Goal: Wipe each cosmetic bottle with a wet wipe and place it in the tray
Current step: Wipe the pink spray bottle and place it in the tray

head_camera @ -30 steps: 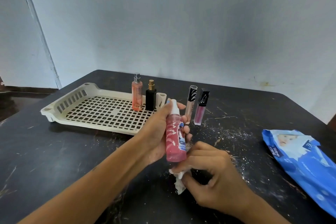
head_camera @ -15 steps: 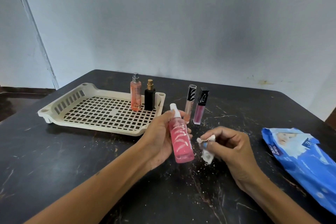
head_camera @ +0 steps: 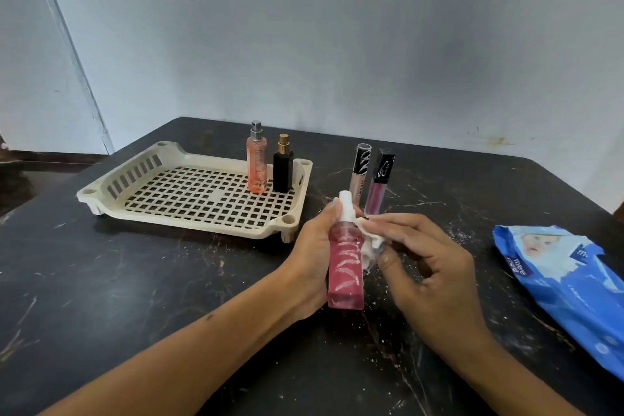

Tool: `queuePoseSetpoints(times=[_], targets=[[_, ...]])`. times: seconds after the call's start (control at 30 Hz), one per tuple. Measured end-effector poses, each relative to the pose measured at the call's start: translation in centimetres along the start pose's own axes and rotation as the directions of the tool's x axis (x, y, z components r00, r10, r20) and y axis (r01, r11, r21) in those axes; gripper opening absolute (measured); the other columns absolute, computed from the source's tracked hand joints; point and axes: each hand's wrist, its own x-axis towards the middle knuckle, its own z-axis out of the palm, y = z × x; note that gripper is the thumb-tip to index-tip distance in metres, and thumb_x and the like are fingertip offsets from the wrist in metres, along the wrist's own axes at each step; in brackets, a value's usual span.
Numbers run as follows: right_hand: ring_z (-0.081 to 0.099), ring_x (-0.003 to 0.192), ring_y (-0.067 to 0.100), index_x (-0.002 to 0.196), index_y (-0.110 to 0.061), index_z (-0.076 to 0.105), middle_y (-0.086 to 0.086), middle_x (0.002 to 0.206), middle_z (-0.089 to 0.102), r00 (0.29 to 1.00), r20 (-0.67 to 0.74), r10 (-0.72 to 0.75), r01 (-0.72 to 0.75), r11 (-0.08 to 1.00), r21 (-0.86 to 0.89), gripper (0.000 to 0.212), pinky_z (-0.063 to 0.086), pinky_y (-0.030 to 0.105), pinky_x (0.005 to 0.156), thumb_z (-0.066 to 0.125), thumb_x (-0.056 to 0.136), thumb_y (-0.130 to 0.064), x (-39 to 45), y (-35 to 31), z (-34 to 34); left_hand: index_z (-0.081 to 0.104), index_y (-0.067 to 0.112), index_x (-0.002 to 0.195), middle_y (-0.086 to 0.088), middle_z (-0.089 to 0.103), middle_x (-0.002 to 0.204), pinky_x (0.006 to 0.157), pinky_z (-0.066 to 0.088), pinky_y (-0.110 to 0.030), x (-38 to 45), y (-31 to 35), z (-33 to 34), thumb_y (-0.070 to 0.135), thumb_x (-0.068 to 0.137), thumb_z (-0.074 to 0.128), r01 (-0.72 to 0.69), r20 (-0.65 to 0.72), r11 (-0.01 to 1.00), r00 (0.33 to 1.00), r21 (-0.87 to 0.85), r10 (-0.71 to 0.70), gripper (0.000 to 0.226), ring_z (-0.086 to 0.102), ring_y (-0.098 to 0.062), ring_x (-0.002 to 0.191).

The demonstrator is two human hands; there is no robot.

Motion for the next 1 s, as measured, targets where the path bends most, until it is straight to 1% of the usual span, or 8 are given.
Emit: queuePoseSetpoints(times=[0.2, 0.5, 0.6, 0.7, 0.77, 0.83, 0.9, 1.0], targets=[[0.066, 0.099, 0.002, 0.102, -0.009, 0.075, -0.005, 0.103, 0.070, 0.996, 0.060, -0.065, 0.066, 0.998, -0.004, 0.027, 0.053, 0.015, 0.085, 0.058, 0.082, -0.017, -0.4, 0.4, 0.3, 0.057, 0.008, 0.080, -0.005, 0.056, 0.057, 0.048, 0.049, -0.023, -0.2, 0.3, 0.0, 0.036, 0.097, 0.037, 0.038, -0.025, 0.999, 0.999, -0.025, -0.039, 0.038, 0.055, -0.014, 0.046], [0.063, 0.104, 0.001, 0.106, -0.005, 0.073, -0.002, 0.106, 0.068, 0.989, 0.071, -0.126, 0.131, 0.989, -0.063, 0.028, 0.049, 0.012, 0.089, 0.059, 0.085, -0.016, -0.7, 0.5, 0.6, 0.055, 0.005, 0.088, -0.006, 0.059, 0.058, 0.047, 0.049, -0.023, -0.3, 0.3, 0.1, 0.039, 0.097, 0.037, 0.105, -0.040, 0.994, 0.994, -0.022, -0.106, 0.040, 0.057, -0.014, 0.047], [0.064, 0.098, -0.002, 0.104, -0.009, 0.073, -0.005, 0.102, 0.069, 0.994, 0.034, -0.103, 0.104, 0.993, -0.058, 0.025, 0.049, 0.010, 0.086, 0.061, 0.083, -0.018, -0.6, 0.8, 0.4, 0.053, 0.005, 0.096, -0.007, 0.056, 0.067, 0.047, 0.051, -0.024, -0.2, 0.2, 0.2, 0.039, 0.097, 0.040, 0.086, -0.065, 0.996, 0.994, -0.008, -0.087, 0.036, 0.057, -0.014, 0.050], [0.063, 0.103, -0.001, 0.109, -0.011, 0.071, -0.005, 0.107, 0.068, 0.989, 0.054, -0.139, 0.144, 0.983, -0.115, 0.026, 0.048, 0.011, 0.091, 0.059, 0.088, -0.021, -0.6, 0.9, 0.3, 0.053, 0.005, 0.110, -0.007, 0.058, 0.072, 0.053, 0.052, -0.027, -0.1, 0.0, 0.1, 0.038, 0.098, 0.038, 0.065, -0.054, 0.998, 0.996, -0.001, -0.065, 0.038, 0.058, -0.015, 0.055], [0.065, 0.101, 0.002, 0.105, -0.008, 0.073, -0.002, 0.106, 0.070, 0.986, 0.056, -0.158, 0.163, 0.980, -0.118, 0.024, 0.050, 0.014, 0.090, 0.062, 0.087, -0.019, -0.7, 0.9, 0.4, 0.053, 0.004, 0.108, -0.008, 0.057, 0.073, 0.059, 0.050, -0.029, 0.0, 0.0, 0.0, 0.037, 0.097, 0.038, 0.064, -0.043, 0.998, 0.997, 0.000, -0.064, 0.038, 0.056, -0.016, 0.061], [0.067, 0.093, 0.003, 0.098, -0.007, 0.076, -0.001, 0.098, 0.072, 0.987, 0.034, -0.155, 0.158, 0.981, -0.110, 0.021, 0.053, 0.015, 0.084, 0.065, 0.081, -0.014, -0.8, 1.0, 0.4, 0.052, 0.005, 0.103, -0.007, 0.054, 0.072, 0.055, 0.050, -0.028, 0.0, 0.1, 0.0, 0.038, 0.097, 0.040, 0.067, -0.040, 0.998, 0.997, 0.004, -0.067, 0.035, 0.054, -0.016, 0.059], [0.068, 0.088, 0.004, 0.095, -0.007, 0.076, -0.001, 0.096, 0.072, 0.990, 0.016, -0.141, 0.142, 0.984, -0.109, 0.019, 0.053, 0.015, 0.082, 0.066, 0.080, -0.013, -0.8, 1.0, 0.4, 0.050, 0.004, 0.110, -0.007, 0.053, 0.074, 0.054, 0.050, -0.027, 0.0, 0.0, 0.0, 0.038, 0.096, 0.041, 0.053, -0.042, 0.999, 0.998, -0.008, -0.053, 0.037, 0.054, -0.016, 0.060], [0.065, 0.099, 0.001, 0.102, -0.009, 0.074, -0.003, 0.104, 0.071, 0.990, 0.013, -0.143, 0.144, 0.979, -0.144, 0.022, 0.050, 0.013, 0.089, 0.064, 0.085, -0.018, -0.7, 1.0, 0.3, 0.047, 0.002, 0.126, -0.009, 0.056, 0.080, 0.063, 0.050, -0.030, 0.2, -0.2, -0.1, 0.038, 0.096, 0.040, 0.028, -0.051, 0.999, 0.998, -0.018, -0.028, 0.047, 0.056, -0.017, 0.066]])
